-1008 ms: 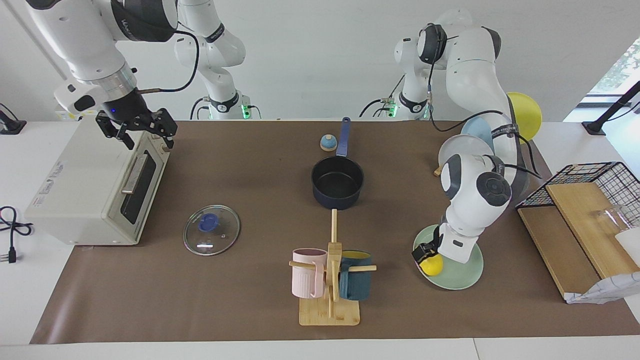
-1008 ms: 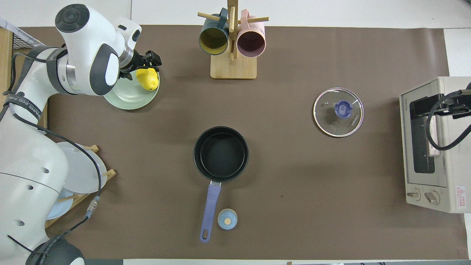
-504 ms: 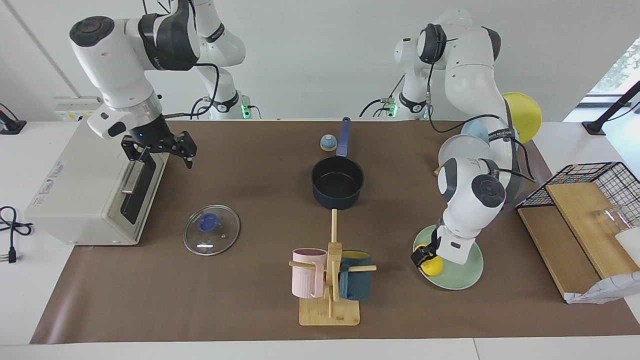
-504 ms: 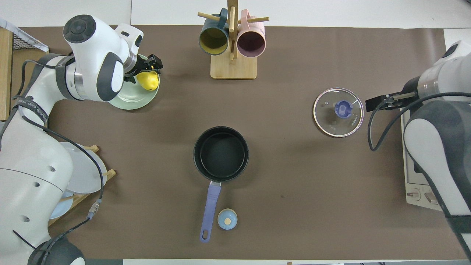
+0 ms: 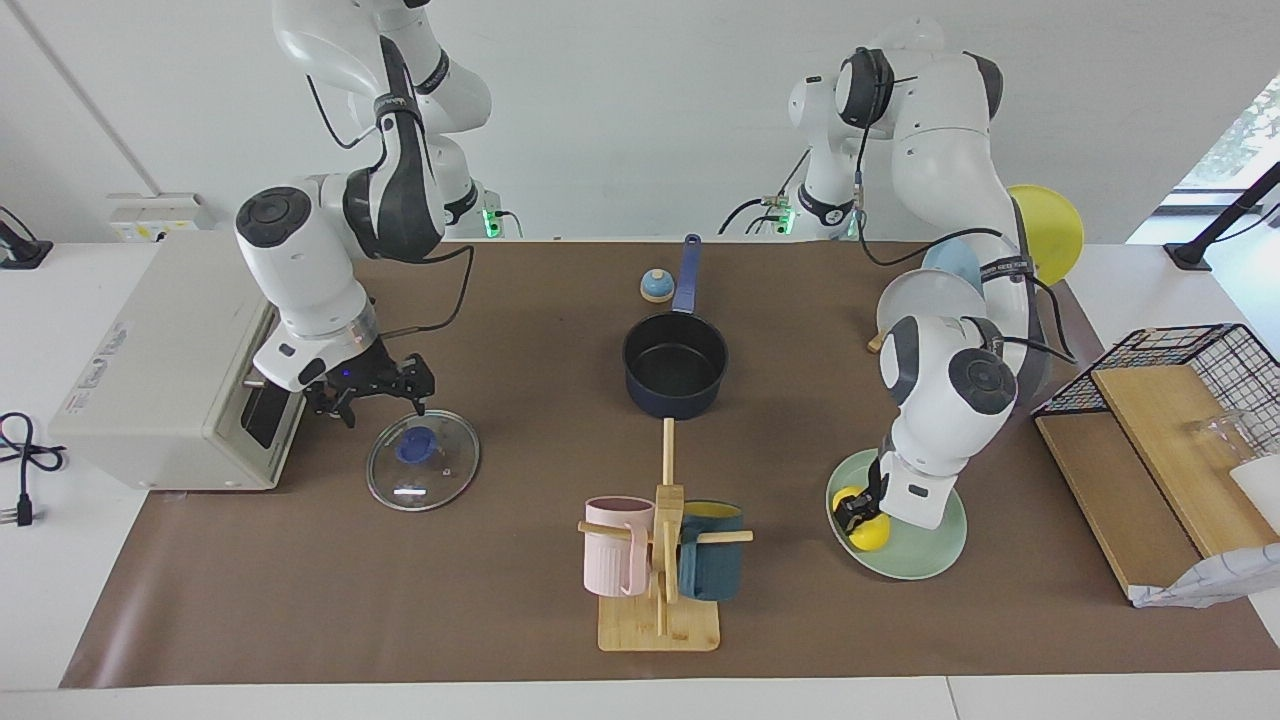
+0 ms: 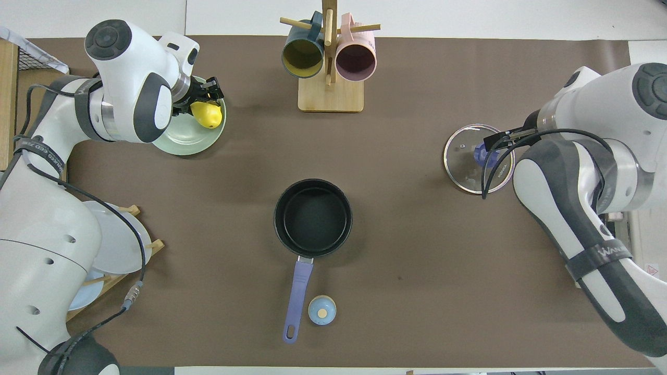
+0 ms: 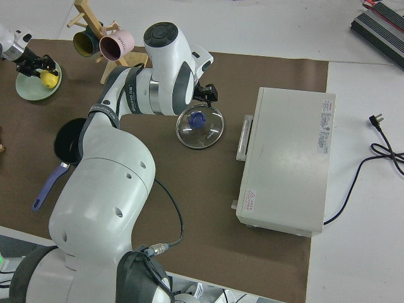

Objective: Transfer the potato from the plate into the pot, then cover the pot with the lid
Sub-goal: 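Grasp the potato with the left gripper while the right gripper reaches the lid, then carry the potato with the left gripper over the black saucepan, then lower the potato into the saucepan and open the left gripper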

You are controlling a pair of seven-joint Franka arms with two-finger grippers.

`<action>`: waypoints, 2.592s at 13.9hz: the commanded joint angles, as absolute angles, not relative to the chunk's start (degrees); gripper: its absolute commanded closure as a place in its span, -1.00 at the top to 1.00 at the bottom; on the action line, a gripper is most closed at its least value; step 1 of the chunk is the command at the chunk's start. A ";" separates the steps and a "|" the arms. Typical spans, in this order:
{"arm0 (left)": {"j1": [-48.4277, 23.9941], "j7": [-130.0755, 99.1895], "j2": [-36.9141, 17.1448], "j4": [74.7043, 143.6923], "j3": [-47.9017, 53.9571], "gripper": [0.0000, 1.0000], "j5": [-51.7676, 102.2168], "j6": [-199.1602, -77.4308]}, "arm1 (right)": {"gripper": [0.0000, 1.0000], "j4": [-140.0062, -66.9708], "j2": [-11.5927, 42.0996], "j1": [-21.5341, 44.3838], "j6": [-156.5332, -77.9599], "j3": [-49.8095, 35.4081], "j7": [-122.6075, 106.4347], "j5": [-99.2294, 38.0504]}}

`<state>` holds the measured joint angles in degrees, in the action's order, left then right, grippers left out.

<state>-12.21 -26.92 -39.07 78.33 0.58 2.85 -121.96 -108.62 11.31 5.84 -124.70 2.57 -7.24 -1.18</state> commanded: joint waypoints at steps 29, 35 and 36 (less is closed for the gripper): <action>-37.18 -47.02 -6.59 119.17 0.88 -1.00 3.60 -133.94 | 0.98 -111.97 18.54 6.77 -134.56 2.55 -17.14 -0.88; -39.29 -47.02 -9.75 119.97 0.70 -1.00 2.29 -136.32 | 0.80 -111.97 18.63 6.24 -134.39 2.55 -17.75 -0.88; -39.29 -47.02 -9.93 119.97 0.79 -1.00 1.59 -136.41 | 0.80 -112.06 18.63 6.24 -134.38 2.55 -17.75 -0.88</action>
<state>-38.12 -47.56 -9.32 119.03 1.86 3.21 -134.45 -111.27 18.68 6.94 -133.30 2.88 -16.20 -1.15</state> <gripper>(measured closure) 0.361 0.084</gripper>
